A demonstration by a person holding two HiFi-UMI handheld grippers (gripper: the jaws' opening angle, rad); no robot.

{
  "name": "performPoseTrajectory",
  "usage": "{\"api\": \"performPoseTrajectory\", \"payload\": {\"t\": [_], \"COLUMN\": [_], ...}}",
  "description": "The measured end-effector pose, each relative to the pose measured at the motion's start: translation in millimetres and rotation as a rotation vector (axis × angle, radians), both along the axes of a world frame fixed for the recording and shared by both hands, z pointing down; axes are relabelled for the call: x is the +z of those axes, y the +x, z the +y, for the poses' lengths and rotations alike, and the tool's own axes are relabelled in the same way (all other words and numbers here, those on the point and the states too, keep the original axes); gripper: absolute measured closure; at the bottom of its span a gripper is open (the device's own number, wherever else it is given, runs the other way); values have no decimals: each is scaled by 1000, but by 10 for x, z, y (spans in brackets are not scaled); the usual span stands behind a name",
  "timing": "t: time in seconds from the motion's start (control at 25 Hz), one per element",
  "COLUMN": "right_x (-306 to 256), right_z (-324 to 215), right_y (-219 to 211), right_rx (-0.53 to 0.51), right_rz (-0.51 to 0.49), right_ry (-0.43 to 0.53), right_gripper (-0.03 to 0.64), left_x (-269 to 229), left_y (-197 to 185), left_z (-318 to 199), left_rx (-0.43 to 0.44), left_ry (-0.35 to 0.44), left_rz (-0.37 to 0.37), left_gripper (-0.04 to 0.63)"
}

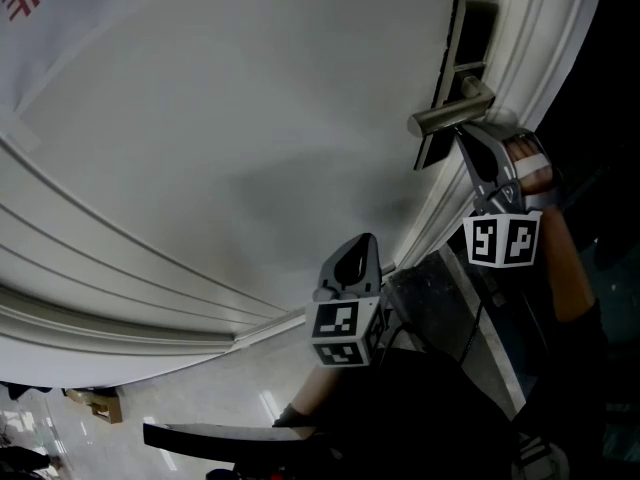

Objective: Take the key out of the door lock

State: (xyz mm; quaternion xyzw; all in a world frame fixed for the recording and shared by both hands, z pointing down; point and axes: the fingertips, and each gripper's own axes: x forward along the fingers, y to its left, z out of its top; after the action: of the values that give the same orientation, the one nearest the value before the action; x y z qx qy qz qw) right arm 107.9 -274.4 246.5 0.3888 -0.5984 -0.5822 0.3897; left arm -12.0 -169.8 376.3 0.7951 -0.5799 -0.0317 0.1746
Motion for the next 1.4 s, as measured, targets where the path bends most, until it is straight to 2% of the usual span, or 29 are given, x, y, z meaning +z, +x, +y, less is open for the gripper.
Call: {"api": "performPoseTrajectory", "payload": {"t": [0.24,0.48,0.72,1.16,1.4], "right_x": [15,17,2,-3,2], "right_z": [-2,-2,2,30,45], "right_y": [5,2,1,22,33], "right_rx": [8,6,6,7,5], "right_rz": [66,84,5,-36,-35], "right_ry": [56,72,10,-32,-25], "right_gripper": [604,604,604,604,604], "left_x": [8,22,41,67,43], "left_y": [2,4,18,32,74], "left_z": [-10,-30,-44,-54,-60], "left_rx": [3,4,7,5,16], "left_ry": [-2,-7,-12,-18,-11], "left_rz": [2,3,3,8,7], "left_gripper": [595,595,595,595,595]}}
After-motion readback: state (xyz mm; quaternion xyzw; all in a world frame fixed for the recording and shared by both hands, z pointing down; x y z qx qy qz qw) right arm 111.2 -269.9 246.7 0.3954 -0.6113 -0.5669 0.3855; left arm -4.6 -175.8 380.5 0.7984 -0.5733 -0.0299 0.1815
